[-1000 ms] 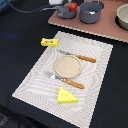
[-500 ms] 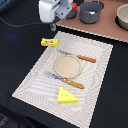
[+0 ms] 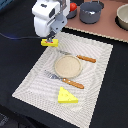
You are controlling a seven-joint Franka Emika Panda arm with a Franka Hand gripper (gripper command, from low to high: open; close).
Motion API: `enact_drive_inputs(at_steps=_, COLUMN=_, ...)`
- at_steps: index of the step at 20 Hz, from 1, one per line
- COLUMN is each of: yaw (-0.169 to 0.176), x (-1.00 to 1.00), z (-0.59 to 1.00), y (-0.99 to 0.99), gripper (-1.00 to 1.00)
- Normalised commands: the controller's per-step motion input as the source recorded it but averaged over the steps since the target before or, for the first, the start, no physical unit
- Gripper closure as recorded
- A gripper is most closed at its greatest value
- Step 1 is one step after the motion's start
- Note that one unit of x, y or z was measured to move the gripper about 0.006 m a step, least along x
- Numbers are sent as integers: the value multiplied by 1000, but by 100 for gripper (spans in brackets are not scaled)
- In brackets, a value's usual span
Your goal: Interact with the objects in diverse but meaningful ways.
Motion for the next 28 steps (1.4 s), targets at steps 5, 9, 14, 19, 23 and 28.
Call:
enact_drive_inputs(at_steps=5, yaw=-29, x=728, z=263, y=-676, gripper=-100)
enact_drive_inputs(at_steps=9, yaw=-34, x=855, z=134, y=-514, gripper=-100)
enact_drive_inputs(at_steps=14, yaw=-8, x=910, z=207, y=-382, gripper=-100)
enact_drive_inputs(at_steps=19, yaw=-3, x=853, z=195, y=-456, gripper=-100)
enact_drive_inputs(at_steps=23, yaw=0, x=770, z=183, y=-540, gripper=-100)
enact_drive_inputs(at_steps=28, yaw=0, x=584, z=197, y=-632, gripper=-100)
